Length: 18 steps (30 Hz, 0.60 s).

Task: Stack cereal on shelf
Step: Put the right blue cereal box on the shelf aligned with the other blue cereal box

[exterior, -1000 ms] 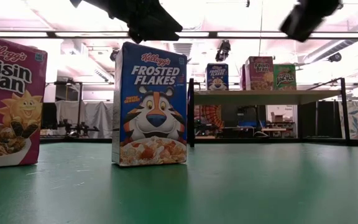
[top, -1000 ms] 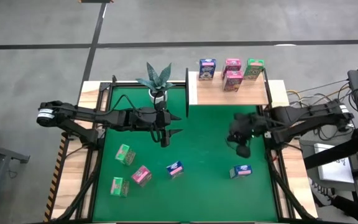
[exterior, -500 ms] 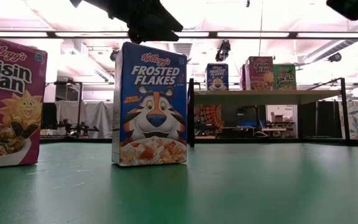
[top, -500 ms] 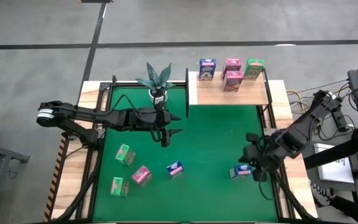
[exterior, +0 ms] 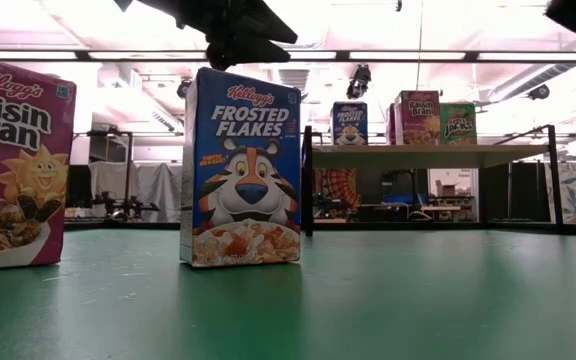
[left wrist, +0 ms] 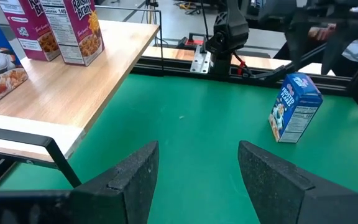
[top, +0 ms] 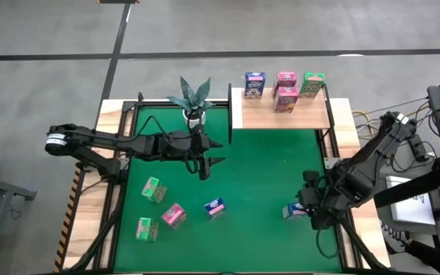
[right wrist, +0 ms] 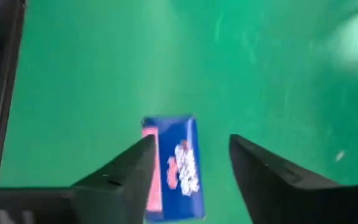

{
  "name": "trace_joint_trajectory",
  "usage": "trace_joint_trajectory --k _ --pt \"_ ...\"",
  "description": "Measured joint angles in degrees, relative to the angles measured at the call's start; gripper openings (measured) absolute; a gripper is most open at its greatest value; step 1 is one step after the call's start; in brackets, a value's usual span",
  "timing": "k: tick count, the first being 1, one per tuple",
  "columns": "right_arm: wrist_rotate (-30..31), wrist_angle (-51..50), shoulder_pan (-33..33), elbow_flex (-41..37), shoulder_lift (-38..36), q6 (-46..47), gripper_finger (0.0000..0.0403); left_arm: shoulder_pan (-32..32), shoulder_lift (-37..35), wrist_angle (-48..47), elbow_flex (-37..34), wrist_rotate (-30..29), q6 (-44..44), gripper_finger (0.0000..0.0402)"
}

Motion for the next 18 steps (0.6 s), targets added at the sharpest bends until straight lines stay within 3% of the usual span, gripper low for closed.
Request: trace_joint_trajectory --k 8,18 --pt "-4.92 -3.03 0.02 -0.02 5.22 4.58 0.0263 0.00 0.00 0.00 0.00 0.00 0.02 0.0204" --pt "-7.84 -3.53 0.02 -0.02 9.59 4.11 0.0229 0.00 0.00 0.17 0.00 0.00 0.02 0.0204"
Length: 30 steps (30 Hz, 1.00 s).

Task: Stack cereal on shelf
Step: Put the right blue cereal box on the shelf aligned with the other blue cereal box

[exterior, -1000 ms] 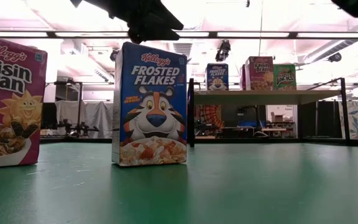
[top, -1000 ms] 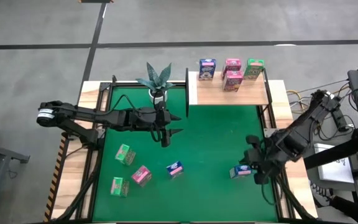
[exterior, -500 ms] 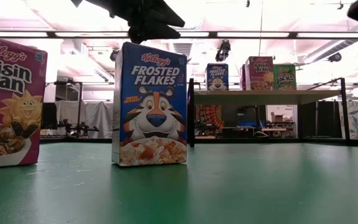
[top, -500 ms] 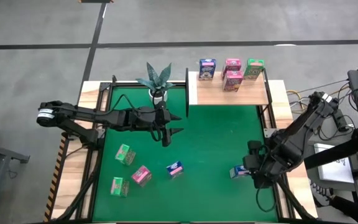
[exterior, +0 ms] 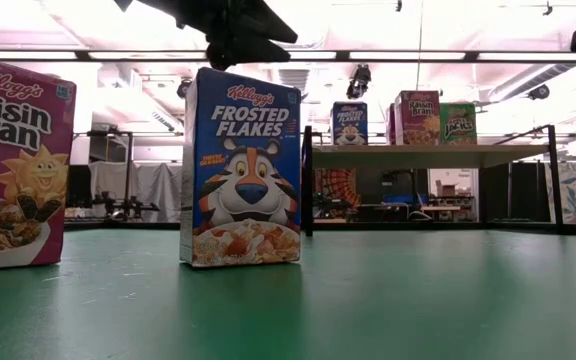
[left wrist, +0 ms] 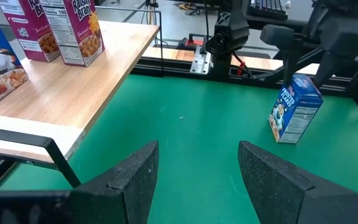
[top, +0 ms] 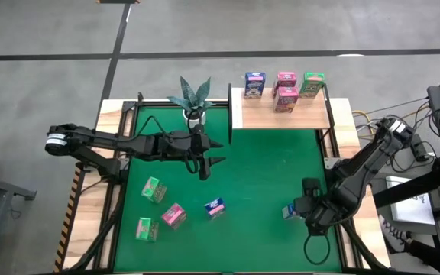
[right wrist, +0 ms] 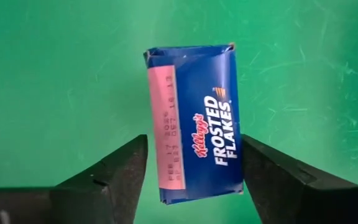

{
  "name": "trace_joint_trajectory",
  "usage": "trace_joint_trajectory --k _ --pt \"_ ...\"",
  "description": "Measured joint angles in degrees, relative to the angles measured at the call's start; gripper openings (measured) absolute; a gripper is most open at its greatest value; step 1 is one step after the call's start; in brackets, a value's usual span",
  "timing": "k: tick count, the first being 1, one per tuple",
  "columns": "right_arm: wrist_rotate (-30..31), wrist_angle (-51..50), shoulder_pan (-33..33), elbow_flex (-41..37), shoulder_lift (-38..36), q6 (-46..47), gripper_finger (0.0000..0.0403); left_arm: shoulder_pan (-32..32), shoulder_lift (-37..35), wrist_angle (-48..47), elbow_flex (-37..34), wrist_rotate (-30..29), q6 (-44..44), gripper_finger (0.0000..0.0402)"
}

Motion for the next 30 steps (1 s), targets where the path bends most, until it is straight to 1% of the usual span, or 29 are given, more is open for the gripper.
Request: trace_joint_trajectory --k 9,15,18,23,30 --pt "-0.09 0.27 -0.02 -0.02 -0.06 -0.06 0.0165 0.00 0.00 0.03 0.00 0.00 0.04 0.0204" --pt "-0.03 0.43 -0.44 0.22 -0.34 -0.24 0.0148 0.00 -0.02 0.05 0.00 0.00 0.27 0.0204" --pt "1.45 0.39 -1.82 2.25 -0.34 -0.99 0.0147 0.00 -0.02 0.05 0.00 0.00 0.62 0.0204" --pt "5.19 0.13 -6.93 8.44 -0.34 -5.40 0.0146 0.00 -0.02 1.12 0.00 -0.01 3.56 0.0204" --pt "7.43 0.00 -18.93 19.05 -0.34 -13.92 0.0146 0.00 -0.02 1.61 0.24 -0.02 9.49 0.0204"
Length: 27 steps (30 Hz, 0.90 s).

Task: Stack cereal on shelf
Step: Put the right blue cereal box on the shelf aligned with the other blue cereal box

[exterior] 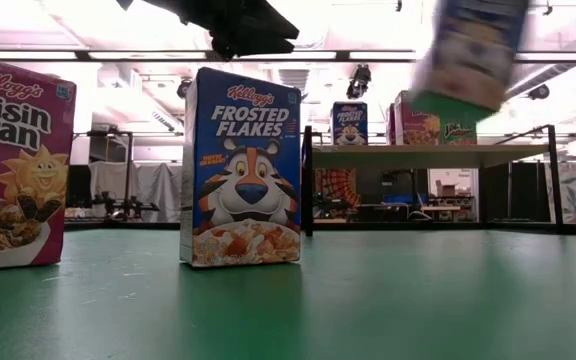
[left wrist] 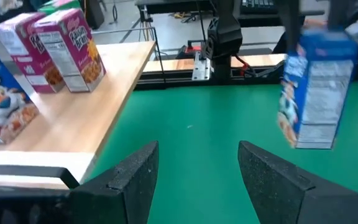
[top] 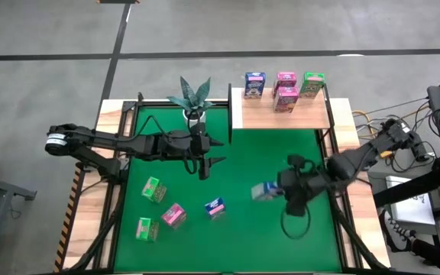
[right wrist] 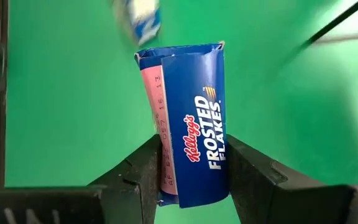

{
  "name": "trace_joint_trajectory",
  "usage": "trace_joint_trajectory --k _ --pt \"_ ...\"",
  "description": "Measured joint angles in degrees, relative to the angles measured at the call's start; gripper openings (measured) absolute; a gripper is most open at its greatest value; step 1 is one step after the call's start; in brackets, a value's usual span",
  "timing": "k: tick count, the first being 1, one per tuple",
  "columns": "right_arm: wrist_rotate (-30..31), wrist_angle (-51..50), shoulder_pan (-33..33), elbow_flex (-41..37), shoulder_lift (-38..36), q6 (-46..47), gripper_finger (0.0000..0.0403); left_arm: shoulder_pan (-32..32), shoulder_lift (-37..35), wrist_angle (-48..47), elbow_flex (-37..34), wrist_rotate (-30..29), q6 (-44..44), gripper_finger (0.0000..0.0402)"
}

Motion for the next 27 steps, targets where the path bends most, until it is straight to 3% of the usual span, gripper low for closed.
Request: trace_joint_trajectory --k 9,21,27 --pt "0.04 -2.10 -18.10 13.75 4.62 -17.78 0.0146 0.00 -1.58 -0.80 0.00 -0.03 6.37 0.0204" --pt "-0.29 -16.65 -43.78 35.84 21.16 -44.10 0.0146 0.00 -2.54 -2.66 -0.17 -0.04 6.33 0.0204" --pt "-9.76 -20.22 -52.73 43.67 27.69 -50.33 0.0146 0.00 -2.54 -2.66 -0.21 -0.04 6.46 0.0204"
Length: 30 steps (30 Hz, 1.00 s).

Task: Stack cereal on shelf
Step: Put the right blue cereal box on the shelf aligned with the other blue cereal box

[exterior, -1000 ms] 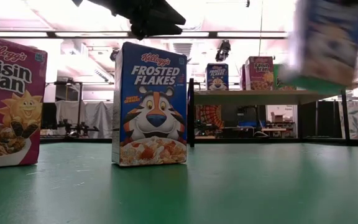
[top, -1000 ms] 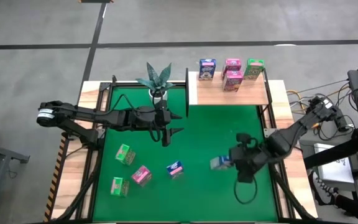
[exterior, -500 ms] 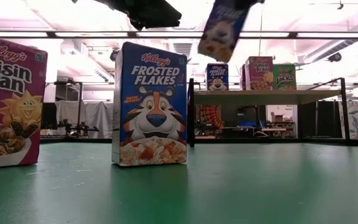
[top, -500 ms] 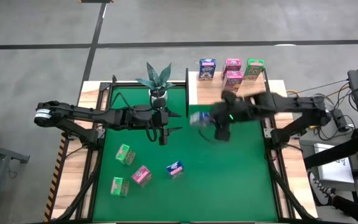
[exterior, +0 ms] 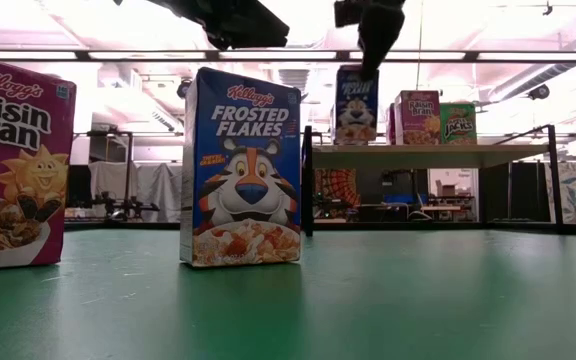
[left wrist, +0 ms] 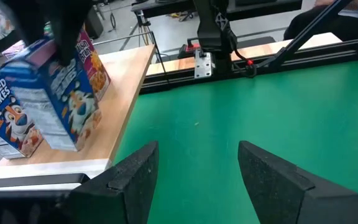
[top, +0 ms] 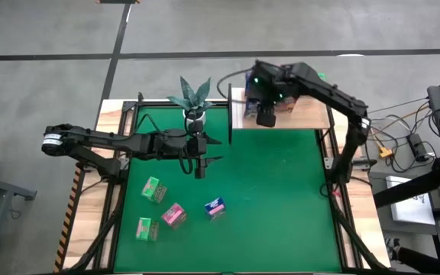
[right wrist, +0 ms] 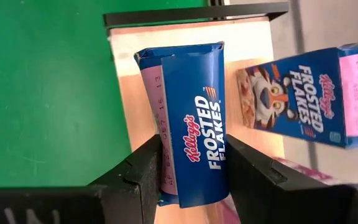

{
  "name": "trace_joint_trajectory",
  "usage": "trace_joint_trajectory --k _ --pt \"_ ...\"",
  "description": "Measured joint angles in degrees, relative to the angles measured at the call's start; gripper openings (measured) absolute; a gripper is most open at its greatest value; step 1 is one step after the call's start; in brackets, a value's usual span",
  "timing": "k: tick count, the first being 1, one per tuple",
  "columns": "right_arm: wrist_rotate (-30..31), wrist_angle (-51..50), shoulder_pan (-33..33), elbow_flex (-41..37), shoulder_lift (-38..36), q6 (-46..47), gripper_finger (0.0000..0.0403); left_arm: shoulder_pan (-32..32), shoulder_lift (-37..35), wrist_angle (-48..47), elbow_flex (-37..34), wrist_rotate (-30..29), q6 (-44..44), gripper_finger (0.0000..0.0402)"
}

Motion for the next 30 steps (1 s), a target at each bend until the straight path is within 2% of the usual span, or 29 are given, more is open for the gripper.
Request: trace_joint_trajectory --k 7,12,21,30 --pt "-3.84 -0.74 -4.12 2.98 2.91 -2.25 0.0146 0.00 0.00 0.00 -0.03 0.00 0.01 0.0204" --pt "-3.79 -0.74 -5.16 2.90 2.85 -2.81 0.0149 0.00 0.00 0.00 -0.03 0.00 0.22 0.0204" --pt "-2.35 0.10 -5.39 2.87 3.74 -2.86 0.0194 0.00 0.00 0.01 -0.03 0.00 0.23 0.0204" --pt "-0.68 0.59 -5.37 3.33 2.08 -1.38 0.0196 0.00 0.00 0.00 -0.03 0.00 0.23 0.0204"
